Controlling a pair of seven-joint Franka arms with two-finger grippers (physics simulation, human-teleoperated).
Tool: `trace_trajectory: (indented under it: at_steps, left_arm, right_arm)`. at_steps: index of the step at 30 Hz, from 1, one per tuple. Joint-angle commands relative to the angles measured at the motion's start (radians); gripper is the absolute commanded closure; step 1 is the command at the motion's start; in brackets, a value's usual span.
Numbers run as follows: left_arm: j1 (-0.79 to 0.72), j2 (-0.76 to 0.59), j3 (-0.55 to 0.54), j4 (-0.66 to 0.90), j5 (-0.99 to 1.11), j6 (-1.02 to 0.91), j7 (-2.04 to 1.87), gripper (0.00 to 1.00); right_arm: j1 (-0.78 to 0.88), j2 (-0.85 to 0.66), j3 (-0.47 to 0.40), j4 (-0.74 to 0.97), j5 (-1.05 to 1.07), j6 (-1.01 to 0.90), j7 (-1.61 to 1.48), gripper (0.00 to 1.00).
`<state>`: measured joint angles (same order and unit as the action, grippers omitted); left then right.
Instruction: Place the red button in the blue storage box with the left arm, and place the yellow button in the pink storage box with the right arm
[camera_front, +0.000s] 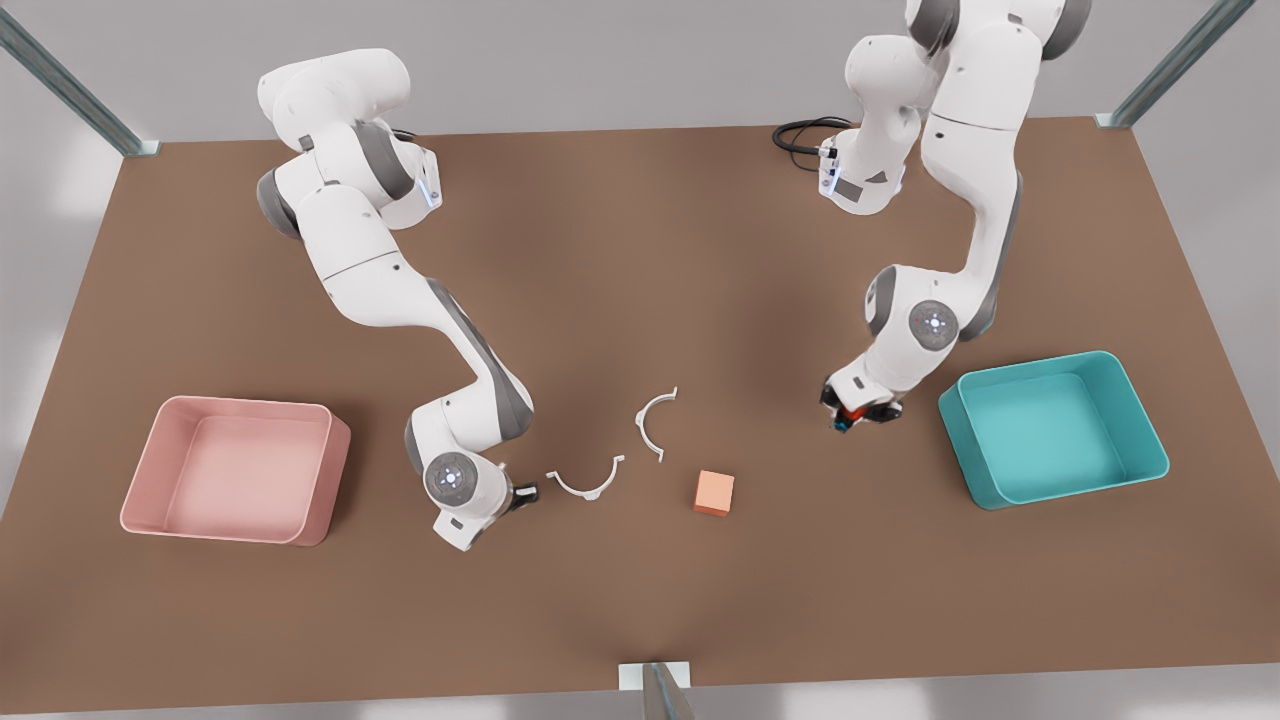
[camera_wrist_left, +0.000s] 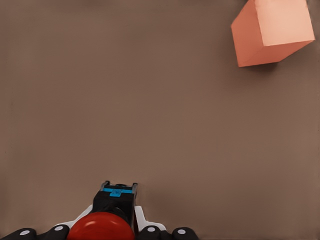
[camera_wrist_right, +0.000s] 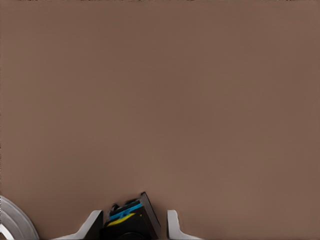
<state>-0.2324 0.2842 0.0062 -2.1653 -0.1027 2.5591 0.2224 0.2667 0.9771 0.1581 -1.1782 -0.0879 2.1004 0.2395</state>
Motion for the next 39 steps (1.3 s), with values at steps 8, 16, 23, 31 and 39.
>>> trace_trajectory:
  at_steps: [8, 16, 23, 31, 39]
  left_arm:
    - [0.427, -0.039, 0.003, 0.156, -0.005, -0.324, 0.752, 0.57]
    - [0.461, 0.133, 0.035, 0.289, -0.009, -0.381, 0.660, 0.00]
    - [0.320, -0.022, -0.049, 0.746, 0.035, -0.822, -0.201, 0.00]
    - [0.222, -0.096, -0.003, 0.772, 0.077, -0.942, -0.259, 0.00]
    - [0.208, -0.039, -0.003, 0.831, 0.104, -0.941, -0.262, 0.00]
  right_arm:
    - [0.002, -0.075, 0.001, 0.000, 0.000, -0.023, 0.024, 0.61]
    - [-0.256, -0.498, 0.012, -0.403, -0.038, -0.099, -0.187, 0.60]
    - [-0.578, -0.491, 0.052, -0.554, -0.038, 0.171, -0.626, 0.57]
    - [-0.652, -0.462, 0.051, -0.538, -0.038, 0.151, -0.735, 0.00]
    - [-0.446, -0.784, 0.046, -0.239, -0.030, -0.373, -0.243, 0.00]
